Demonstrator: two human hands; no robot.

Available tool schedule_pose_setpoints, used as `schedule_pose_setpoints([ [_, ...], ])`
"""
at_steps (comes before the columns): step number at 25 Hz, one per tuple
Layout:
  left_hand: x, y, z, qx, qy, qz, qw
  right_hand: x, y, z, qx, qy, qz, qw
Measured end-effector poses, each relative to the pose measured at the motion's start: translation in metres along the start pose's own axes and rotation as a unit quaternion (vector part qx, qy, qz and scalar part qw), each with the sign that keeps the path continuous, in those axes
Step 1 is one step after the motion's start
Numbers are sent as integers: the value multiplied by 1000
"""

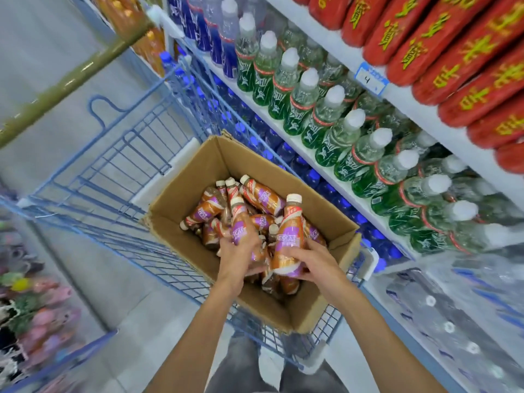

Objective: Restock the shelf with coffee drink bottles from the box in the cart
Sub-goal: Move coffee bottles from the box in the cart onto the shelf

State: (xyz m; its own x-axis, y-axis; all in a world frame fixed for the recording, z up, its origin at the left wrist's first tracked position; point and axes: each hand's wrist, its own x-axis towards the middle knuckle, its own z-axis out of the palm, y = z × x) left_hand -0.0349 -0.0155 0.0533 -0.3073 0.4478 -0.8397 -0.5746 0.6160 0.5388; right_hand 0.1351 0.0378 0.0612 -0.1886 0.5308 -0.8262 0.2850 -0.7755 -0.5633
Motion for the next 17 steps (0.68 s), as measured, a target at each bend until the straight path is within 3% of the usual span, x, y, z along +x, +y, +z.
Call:
schedule_pose_setpoints([
  [6, -112, 30, 29, 73, -157, 126, 977, -102, -21, -21, 186, 4, -139, 973],
  [10, -158, 30, 63, 51, -256, 139, 955, -158, -15, -59, 289, 34, -204, 935],
  [17, -234, -16, 147, 178, -358, 237, 886, -243, 30, -151, 303, 144, -287, 897],
])
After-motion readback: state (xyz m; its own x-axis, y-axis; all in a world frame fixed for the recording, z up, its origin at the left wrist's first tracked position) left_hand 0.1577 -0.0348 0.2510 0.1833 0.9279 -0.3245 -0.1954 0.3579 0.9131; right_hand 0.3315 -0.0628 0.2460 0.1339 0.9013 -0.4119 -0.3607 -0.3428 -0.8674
